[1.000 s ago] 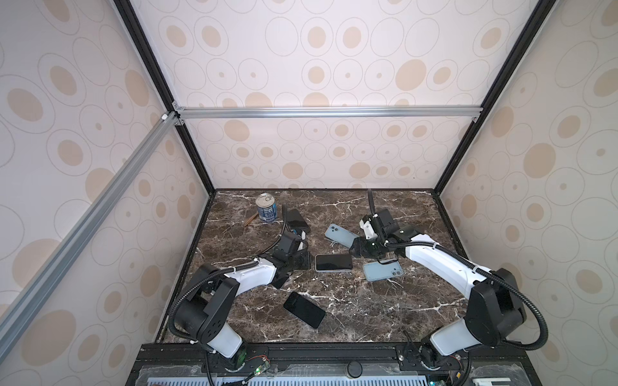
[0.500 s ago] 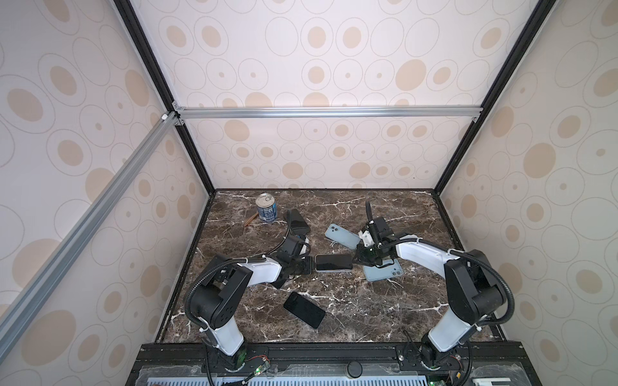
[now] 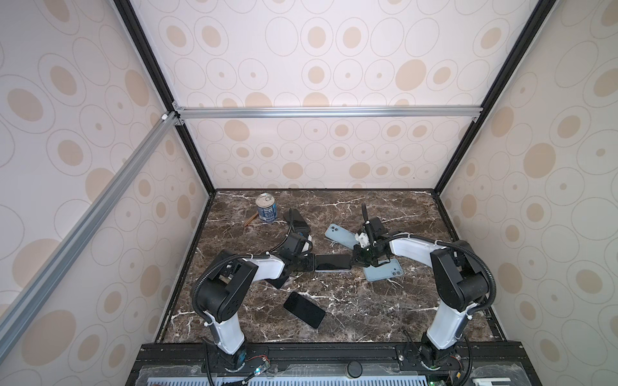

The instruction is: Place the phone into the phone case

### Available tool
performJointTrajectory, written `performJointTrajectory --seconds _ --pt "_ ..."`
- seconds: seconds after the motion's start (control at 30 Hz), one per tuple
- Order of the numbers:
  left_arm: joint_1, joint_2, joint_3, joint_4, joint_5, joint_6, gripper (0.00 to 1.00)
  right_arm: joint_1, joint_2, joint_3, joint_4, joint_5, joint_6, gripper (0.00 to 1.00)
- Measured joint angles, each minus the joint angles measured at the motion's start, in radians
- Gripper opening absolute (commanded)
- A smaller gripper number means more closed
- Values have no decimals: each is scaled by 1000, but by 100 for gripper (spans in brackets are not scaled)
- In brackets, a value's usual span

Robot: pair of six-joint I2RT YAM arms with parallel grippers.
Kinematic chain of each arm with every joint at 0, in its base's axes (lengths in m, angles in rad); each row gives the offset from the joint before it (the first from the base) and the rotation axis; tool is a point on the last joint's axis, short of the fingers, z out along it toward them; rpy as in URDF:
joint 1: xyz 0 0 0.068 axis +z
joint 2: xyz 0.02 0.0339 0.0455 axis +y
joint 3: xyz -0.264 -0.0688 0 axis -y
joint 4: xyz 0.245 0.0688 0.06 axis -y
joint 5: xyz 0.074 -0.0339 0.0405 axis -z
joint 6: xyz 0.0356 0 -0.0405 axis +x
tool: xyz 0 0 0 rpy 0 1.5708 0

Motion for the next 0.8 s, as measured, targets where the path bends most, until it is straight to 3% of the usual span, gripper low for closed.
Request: performJointTrajectory --seconds 0.63,0.8 --pt "0 2 -129 256 11 -111 25 19 31 7 -1 23 13 7" --pt "0 -2 -152 294 -29 -128 25 56 36 16 3 71 13 7"
